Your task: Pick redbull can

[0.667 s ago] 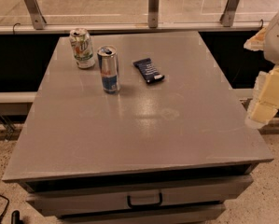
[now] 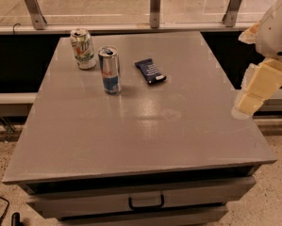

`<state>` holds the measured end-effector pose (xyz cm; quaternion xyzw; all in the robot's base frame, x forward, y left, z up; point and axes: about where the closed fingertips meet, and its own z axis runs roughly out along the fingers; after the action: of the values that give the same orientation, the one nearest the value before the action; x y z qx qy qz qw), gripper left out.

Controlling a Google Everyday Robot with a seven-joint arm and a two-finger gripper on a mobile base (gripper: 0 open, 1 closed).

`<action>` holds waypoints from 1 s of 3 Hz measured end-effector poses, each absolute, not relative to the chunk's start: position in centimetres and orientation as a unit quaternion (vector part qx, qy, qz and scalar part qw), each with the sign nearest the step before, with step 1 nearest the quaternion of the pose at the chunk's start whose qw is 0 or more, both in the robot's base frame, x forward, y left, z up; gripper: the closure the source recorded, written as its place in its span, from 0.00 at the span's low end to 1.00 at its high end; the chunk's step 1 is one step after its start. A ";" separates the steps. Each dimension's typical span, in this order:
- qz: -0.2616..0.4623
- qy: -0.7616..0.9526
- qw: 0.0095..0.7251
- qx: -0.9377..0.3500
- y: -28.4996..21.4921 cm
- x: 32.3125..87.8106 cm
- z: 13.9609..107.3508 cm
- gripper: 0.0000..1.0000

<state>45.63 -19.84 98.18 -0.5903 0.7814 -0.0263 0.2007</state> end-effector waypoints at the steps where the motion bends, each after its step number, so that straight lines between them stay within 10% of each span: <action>1: -0.001 0.771 0.257 -0.583 -14.5 50.6 98.0 0.00; 3: 0.058 0.765 0.298 -0.568 -6.5 57.0 95.7 0.00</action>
Offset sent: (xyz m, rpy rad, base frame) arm 0.1244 0.1373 -0.0233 0.2495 -0.0896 0.0378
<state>56.95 -6.47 95.67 -0.5680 0.7649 0.0582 0.2981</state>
